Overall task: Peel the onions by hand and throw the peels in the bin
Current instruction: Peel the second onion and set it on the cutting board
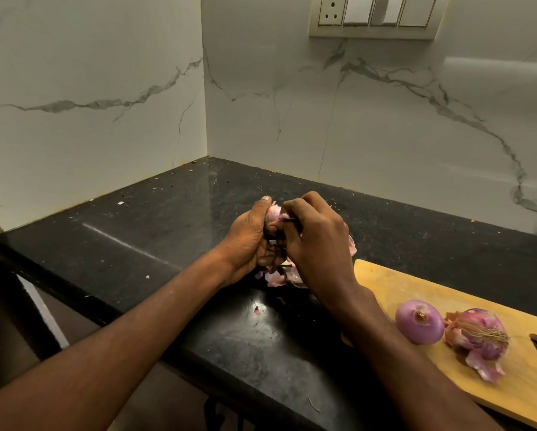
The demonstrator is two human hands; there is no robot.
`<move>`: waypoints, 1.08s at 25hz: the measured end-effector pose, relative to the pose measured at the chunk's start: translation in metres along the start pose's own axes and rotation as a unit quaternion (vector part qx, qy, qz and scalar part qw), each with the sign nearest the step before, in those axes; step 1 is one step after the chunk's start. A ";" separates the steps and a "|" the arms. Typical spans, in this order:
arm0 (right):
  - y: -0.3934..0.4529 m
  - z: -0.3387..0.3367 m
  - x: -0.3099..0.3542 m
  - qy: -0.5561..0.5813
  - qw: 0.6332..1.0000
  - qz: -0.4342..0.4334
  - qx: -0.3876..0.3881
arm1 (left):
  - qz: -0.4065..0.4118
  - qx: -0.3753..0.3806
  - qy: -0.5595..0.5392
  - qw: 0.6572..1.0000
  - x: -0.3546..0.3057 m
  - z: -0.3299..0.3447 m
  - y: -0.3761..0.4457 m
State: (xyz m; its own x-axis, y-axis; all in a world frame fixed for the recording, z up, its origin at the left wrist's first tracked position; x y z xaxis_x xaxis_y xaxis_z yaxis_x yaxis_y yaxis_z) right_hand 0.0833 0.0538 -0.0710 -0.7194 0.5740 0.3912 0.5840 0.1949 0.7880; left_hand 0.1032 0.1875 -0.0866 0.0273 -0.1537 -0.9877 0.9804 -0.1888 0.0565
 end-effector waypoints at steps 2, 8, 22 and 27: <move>0.001 -0.001 0.000 0.025 1.000 -0.004 -0.011 | -0.004 0.009 -0.018 1.000 -0.001 -0.002 -0.001; 0.001 -0.006 -0.003 0.034 0.998 -0.014 -0.049 | 0.008 0.093 0.010 0.996 -0.001 -0.001 0.000; 0.002 -0.003 -0.006 0.068 0.997 0.005 -0.022 | -0.021 0.024 -0.032 0.999 0.002 -0.009 0.006; 0.003 -0.006 -0.006 0.114 0.993 0.024 -0.003 | -0.015 0.030 -0.048 0.998 0.003 -0.008 0.004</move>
State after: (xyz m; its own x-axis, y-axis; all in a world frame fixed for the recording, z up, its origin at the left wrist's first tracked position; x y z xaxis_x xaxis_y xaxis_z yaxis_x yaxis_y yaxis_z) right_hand 0.0869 0.0465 -0.0680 -0.7576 0.3882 0.5247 0.6176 0.1664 0.7687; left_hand 0.1092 0.1935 -0.0908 -0.0234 -0.2379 -0.9710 0.9668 -0.2528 0.0386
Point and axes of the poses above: each hand's wrist, its own y-axis towards the middle knuckle, its own z-axis out of the palm, x = y × z, the point moved 1 cm from there along y, towards the middle knuckle, and after that the axes turned 9 degrees about y, right-handed, at the moved point
